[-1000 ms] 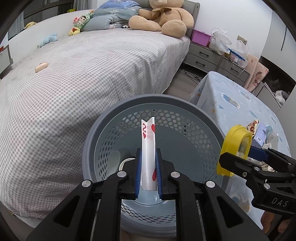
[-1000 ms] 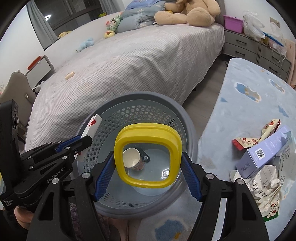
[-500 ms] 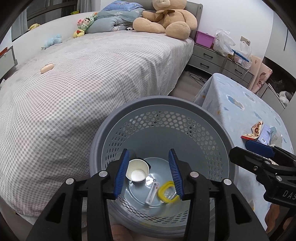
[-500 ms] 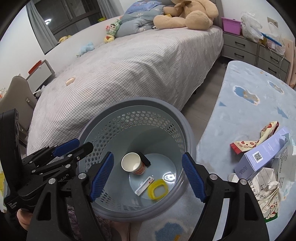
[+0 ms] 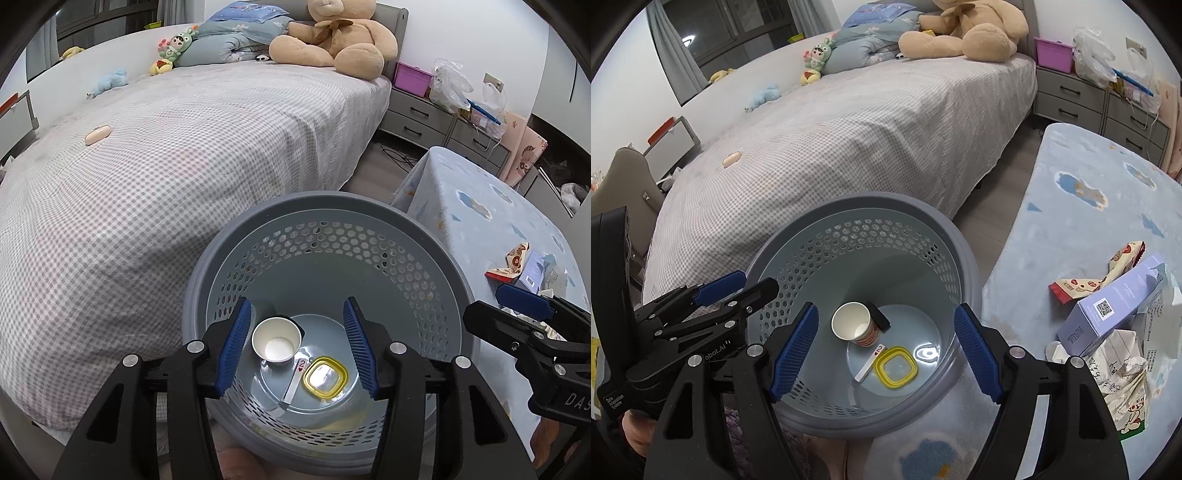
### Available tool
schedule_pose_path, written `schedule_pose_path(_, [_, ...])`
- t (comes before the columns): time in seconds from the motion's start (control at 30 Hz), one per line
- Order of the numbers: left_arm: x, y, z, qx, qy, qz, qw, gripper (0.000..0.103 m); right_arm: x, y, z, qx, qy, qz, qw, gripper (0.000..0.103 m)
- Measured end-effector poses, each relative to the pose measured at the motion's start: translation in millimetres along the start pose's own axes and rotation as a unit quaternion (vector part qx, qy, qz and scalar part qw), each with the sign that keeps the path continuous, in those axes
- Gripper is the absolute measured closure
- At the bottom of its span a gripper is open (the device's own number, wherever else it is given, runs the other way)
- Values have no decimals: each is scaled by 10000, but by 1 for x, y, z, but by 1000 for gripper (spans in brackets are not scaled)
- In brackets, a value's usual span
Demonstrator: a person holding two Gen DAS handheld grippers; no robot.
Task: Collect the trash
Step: 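Withdraw both grippers from the wastebasket toward the remaining trash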
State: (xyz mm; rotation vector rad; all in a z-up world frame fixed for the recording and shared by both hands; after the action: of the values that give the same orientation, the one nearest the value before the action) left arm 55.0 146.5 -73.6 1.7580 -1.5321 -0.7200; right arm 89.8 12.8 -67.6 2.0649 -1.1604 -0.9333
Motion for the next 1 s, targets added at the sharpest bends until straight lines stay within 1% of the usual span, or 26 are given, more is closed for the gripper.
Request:
schedule_pose_path(0.3, [-1,-1,-1,15,-7,-10,10000,49,1,2,4,7,-7,16,10000,28])
schedule_pose_path(0.43, [0,-1,-1,33,-8,-15,10000,45,2,3,5,9,-35,11,10000,28])
schedule_pose_path(0.63, [1,1,-1,62,-50,-40,10000,45,5,7,8,53,-78,23,10000,28])
schedule_pose_path(0.73, [4,4,-1,103,-84,-55,9999,43,7,9,9,66,-115,30,9999,28])
schedule_pose_path(1.0, [15,8,-1,184,-176,-27,9997,41,12,19,12,171,-184,103,9996,27])
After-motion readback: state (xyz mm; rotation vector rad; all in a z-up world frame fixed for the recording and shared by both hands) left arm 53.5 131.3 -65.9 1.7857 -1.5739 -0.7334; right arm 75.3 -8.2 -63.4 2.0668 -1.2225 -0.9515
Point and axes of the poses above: each gripper's, at about its wrist camera, not at the fingertips, and y roughly against the way its jaws point, x to its right, z to its underside, the point moved 4 cm from there along -y, roughly the way its jaws point, and after that the axes turned 4 degrees about -y, right-handed, at the moved point
